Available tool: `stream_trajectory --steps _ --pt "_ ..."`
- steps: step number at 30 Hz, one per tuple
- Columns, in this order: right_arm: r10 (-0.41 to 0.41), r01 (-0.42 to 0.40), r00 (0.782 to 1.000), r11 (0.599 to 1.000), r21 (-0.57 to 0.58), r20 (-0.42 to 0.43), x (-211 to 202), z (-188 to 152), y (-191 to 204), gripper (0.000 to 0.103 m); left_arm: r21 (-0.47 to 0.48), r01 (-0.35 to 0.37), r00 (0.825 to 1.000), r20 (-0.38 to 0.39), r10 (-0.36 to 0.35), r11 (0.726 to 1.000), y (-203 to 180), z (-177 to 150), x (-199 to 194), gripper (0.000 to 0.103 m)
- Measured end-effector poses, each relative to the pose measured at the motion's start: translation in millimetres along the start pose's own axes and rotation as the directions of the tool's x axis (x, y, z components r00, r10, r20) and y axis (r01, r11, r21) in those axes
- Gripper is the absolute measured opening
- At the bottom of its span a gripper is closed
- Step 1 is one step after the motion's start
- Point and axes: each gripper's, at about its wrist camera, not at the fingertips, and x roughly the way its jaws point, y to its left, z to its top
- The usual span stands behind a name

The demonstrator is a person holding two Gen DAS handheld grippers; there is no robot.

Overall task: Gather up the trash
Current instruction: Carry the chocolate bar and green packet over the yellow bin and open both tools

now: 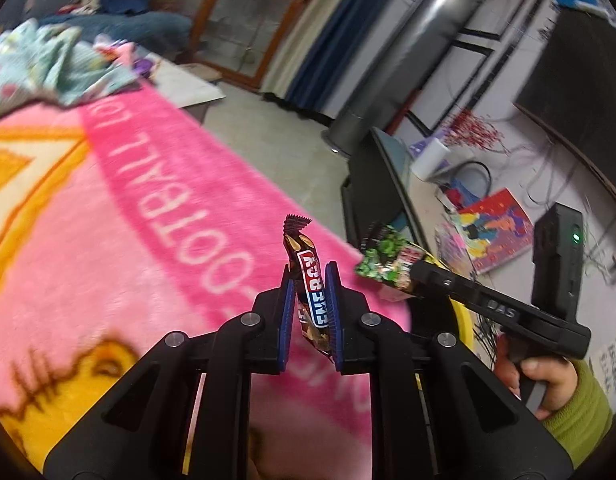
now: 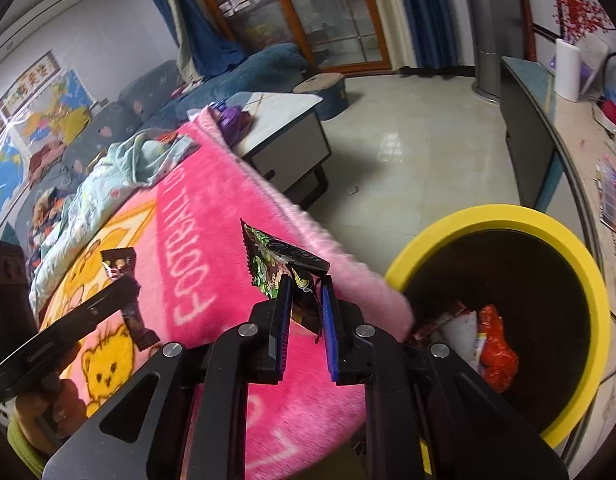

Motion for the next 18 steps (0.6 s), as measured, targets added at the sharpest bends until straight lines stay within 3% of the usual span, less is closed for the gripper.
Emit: stream_trajectory --steps 6,18 --pt "-0.031 0.03 0.999 0.999 0.036 0.032 -15.3 -3.6 -20.4 0.014 0.098 0.03 1.0 -0.007 -0.03 0.995 -36.8 -3.8 5.1 0.01" --pt "-0.104 0.091 0.989 0.989 0.119 0.108 -48.9 -8.9 -63.7 0.014 0.204 0.084 0.996 -0.031 -0.079 0.975 -83.8 -14.8 13.0 0.01"
